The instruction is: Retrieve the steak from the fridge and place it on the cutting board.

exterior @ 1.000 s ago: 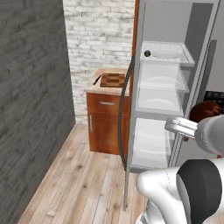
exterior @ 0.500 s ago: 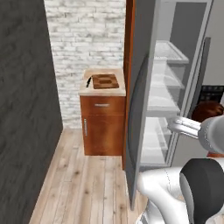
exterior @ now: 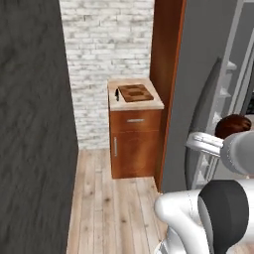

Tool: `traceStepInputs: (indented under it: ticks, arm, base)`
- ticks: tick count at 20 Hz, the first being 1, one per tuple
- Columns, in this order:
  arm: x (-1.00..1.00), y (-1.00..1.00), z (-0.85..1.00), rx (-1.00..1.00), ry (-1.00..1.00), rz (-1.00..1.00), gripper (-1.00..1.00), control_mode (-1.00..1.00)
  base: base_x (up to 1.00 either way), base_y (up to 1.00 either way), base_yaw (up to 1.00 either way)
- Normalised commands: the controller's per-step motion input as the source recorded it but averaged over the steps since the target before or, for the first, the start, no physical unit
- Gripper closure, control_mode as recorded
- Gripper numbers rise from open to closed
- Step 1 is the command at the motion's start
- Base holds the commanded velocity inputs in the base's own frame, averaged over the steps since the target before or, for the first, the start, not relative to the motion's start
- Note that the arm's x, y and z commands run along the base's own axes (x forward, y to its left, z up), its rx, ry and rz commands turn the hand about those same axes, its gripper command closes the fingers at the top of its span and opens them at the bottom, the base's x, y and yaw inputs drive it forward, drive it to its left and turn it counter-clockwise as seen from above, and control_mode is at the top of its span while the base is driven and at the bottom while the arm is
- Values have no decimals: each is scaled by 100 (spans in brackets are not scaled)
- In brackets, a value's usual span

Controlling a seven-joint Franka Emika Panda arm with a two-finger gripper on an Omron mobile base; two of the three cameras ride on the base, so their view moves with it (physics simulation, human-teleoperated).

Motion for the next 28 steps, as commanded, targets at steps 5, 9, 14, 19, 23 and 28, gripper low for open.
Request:
traceStepInputs:
  ticks: [5, 9, 14, 19, 23, 28]
  arm:
    - [0, 0, 0, 0, 0, 0, 100, 100]
    - [0, 0, 0, 0, 0, 0, 100, 100]
    - [0, 0, 0, 0, 0, 0, 100, 100]
    - [0, 0, 0, 0, 0, 0, 100, 100]
    - [0, 0, 0, 0, 0, 0, 100, 100]
    - [0, 0, 0, 0, 0, 0, 100, 100]
  base:
    - [68, 65, -19]
    - [72, 64, -14]
    - [77, 22, -9]
    - [77, 5, -12]
    - [75, 5, -17]
    - [80, 0, -16]
